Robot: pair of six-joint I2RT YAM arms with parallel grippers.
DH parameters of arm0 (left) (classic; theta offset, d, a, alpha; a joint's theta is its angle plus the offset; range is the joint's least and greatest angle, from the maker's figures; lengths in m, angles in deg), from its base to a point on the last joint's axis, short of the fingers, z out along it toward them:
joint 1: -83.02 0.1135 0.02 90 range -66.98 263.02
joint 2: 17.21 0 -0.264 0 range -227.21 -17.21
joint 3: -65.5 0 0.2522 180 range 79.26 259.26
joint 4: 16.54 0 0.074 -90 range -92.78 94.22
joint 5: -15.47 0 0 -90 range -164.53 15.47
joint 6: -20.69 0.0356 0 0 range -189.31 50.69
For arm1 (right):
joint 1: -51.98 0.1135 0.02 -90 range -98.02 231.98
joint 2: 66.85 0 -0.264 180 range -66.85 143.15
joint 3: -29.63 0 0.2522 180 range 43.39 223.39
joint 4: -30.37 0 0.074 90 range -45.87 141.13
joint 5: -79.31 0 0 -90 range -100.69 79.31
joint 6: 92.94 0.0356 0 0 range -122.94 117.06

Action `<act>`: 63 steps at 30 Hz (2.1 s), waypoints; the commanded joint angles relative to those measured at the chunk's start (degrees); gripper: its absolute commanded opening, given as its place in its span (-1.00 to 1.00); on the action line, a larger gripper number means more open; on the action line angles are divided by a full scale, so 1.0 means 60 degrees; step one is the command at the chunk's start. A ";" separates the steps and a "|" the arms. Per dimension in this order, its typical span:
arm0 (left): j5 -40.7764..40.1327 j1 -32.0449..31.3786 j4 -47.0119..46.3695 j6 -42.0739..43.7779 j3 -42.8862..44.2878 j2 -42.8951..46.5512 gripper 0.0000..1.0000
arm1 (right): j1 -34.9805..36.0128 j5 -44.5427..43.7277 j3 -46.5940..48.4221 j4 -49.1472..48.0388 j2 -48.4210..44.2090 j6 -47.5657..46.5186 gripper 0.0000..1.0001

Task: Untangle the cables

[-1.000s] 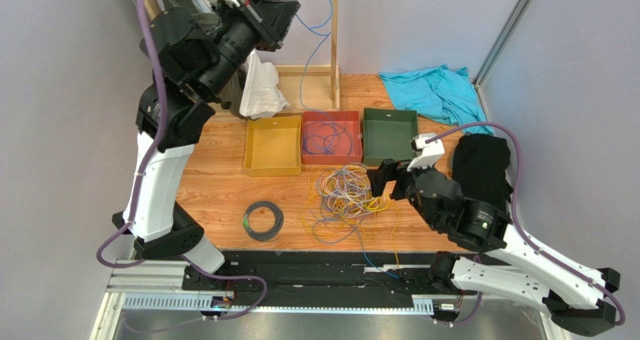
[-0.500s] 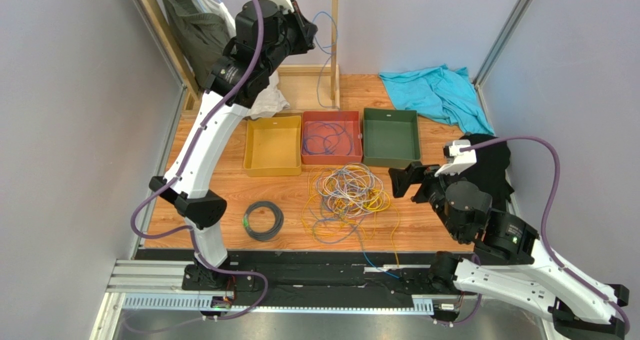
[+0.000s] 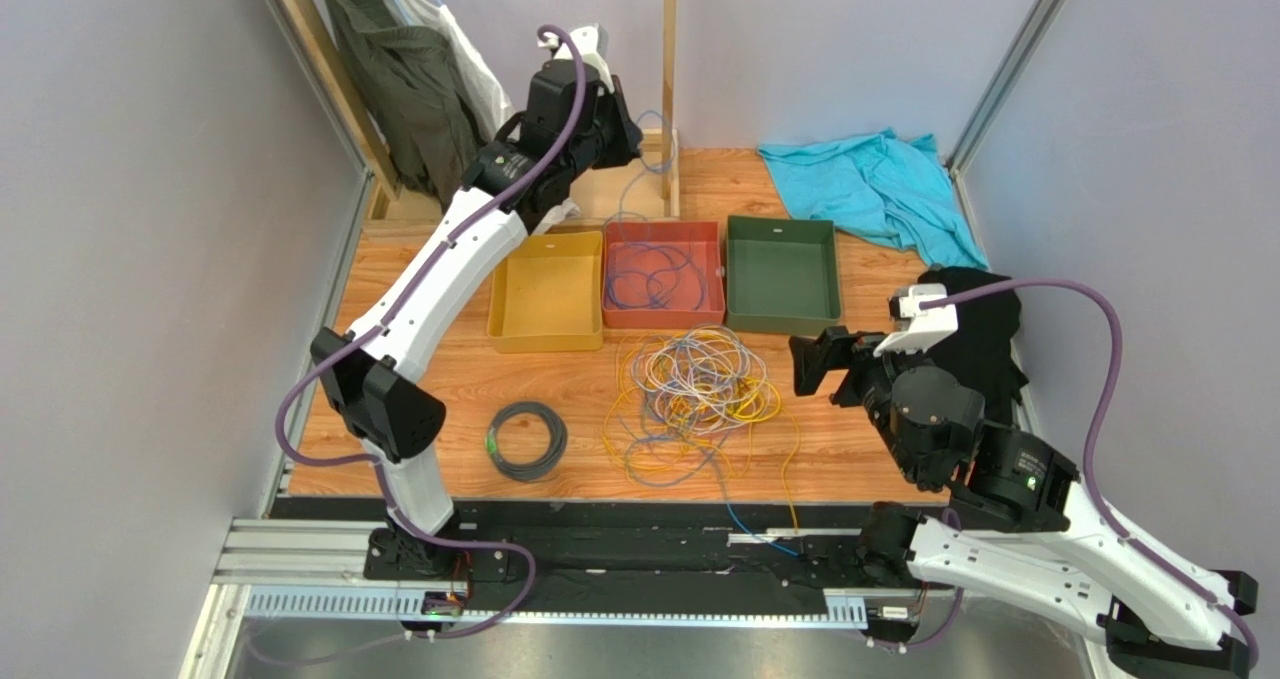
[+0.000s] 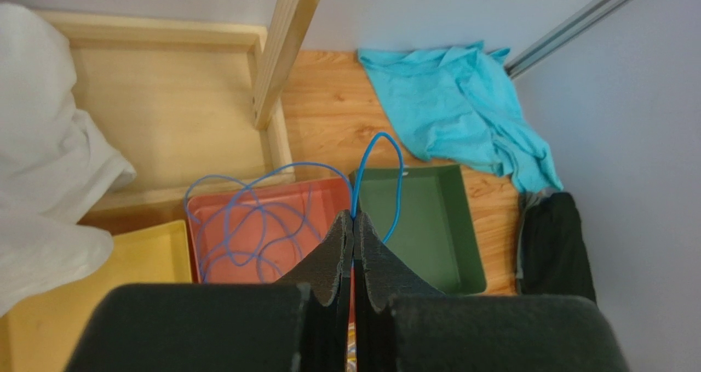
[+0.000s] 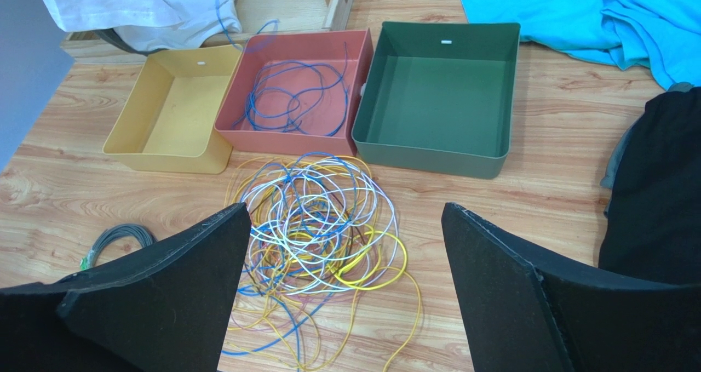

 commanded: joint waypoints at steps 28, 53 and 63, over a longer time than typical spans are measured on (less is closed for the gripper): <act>-0.0016 -0.0012 -0.0655 -0.0007 0.0731 0.1123 -1.00 | 0.0026 -0.0166 -0.0048 -0.0043 -0.0063 0.0070 0.84; 0.0978 -0.0042 -0.2063 -0.0520 -0.4795 0.0509 -1.00 | 0.0026 0.0053 -0.0268 -0.0014 0.0479 0.0084 0.84; 0.0950 -0.0305 -0.1638 -0.0037 -0.4049 0.0815 0.25 | 0.0026 0.0141 -0.0180 -0.0277 0.0889 -0.0033 0.84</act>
